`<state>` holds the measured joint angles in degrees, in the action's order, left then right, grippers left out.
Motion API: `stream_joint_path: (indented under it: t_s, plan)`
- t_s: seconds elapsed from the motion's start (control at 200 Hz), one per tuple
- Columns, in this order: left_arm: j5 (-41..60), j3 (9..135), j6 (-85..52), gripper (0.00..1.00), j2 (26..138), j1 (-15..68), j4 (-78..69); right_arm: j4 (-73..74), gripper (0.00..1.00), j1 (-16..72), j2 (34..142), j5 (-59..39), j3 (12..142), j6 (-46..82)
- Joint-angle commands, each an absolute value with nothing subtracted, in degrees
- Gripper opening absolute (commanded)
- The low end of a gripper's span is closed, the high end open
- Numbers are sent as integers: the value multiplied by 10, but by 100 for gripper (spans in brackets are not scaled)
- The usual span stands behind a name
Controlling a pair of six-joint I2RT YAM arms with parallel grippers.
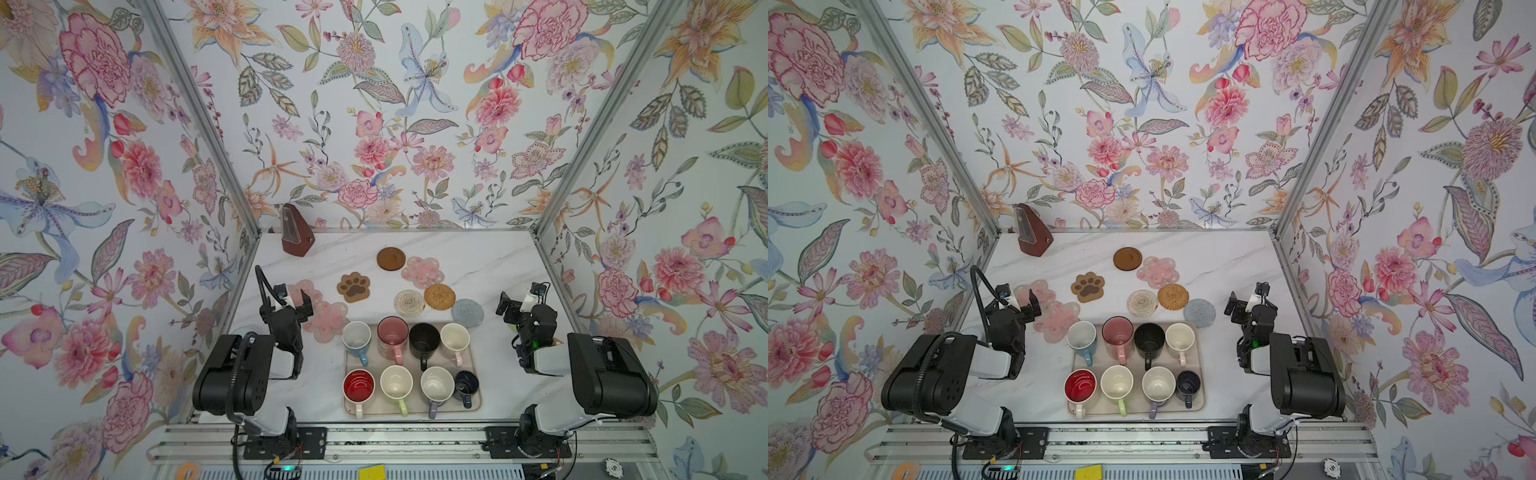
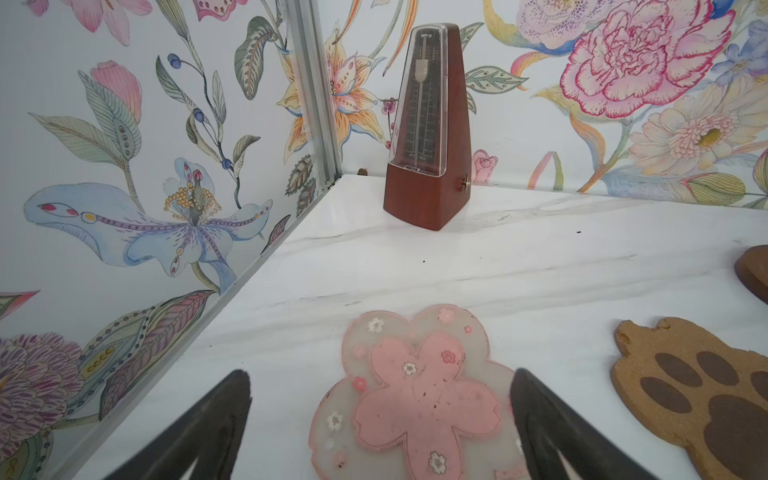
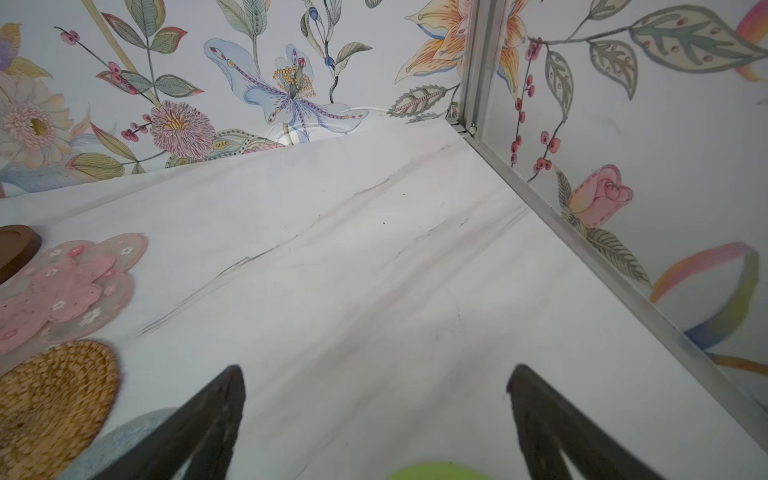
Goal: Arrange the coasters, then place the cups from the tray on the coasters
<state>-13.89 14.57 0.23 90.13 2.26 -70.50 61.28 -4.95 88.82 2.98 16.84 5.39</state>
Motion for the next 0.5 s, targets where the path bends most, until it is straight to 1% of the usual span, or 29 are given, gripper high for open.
stream_joint_path:
  t_s: [0.0,0.495]
  plan:
    - [-145,155,11,99,905,25,-707,611,99,-45,886,40,178,54]
    - [-145,156,11,99,906,25,-707,608,99,-47,887,36,180,55]
